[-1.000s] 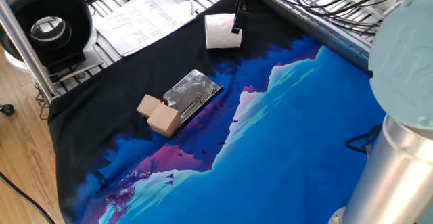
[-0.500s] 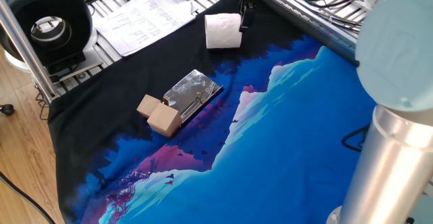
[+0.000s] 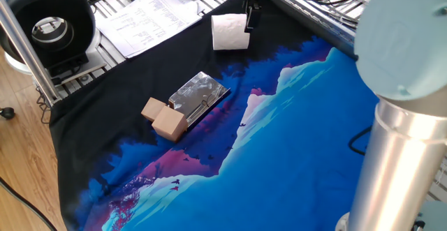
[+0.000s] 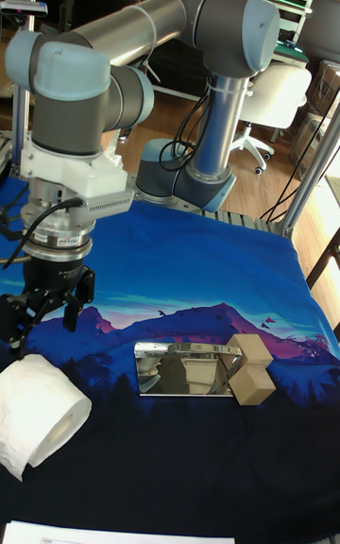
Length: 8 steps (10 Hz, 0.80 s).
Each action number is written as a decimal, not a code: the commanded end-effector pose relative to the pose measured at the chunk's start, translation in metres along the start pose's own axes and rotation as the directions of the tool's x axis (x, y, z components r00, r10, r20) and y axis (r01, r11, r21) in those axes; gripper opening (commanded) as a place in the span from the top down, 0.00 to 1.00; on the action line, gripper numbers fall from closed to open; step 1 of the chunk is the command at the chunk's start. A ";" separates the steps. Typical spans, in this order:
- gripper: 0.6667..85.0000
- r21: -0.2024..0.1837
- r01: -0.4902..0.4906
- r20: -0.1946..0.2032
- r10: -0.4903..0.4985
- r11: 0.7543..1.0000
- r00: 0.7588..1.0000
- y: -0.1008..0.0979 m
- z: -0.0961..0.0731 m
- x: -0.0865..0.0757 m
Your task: Put the toilet paper on its holder
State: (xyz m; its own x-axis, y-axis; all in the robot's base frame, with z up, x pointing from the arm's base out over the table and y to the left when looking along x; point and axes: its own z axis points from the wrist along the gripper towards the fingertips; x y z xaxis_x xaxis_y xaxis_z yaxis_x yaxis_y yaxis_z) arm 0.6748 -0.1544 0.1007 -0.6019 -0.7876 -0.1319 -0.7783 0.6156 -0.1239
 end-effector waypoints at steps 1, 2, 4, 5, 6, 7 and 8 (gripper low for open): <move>0.00 0.007 0.023 0.027 -0.023 1.000 0.999 -0.020 0.010 -0.011; 0.00 0.010 0.021 0.029 -0.022 1.000 0.999 -0.023 0.013 -0.014; 0.00 0.012 0.005 0.028 -0.005 1.000 1.000 -0.029 0.021 -0.019; 0.00 0.006 -0.026 0.030 0.026 1.000 0.999 -0.028 0.024 -0.022; 0.00 0.011 -0.033 0.026 0.033 0.999 0.999 -0.030 0.026 -0.024; 0.00 0.015 -0.025 0.029 0.025 1.000 0.999 -0.032 0.030 -0.028; 0.00 0.022 -0.025 0.035 0.025 0.999 0.999 -0.034 0.036 -0.030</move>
State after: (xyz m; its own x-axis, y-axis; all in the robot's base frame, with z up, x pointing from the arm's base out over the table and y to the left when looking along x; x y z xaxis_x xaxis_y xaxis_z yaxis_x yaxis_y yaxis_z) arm 0.7136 -0.1542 0.0816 -0.6054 -0.7815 -0.1504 -0.7703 0.6230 -0.1364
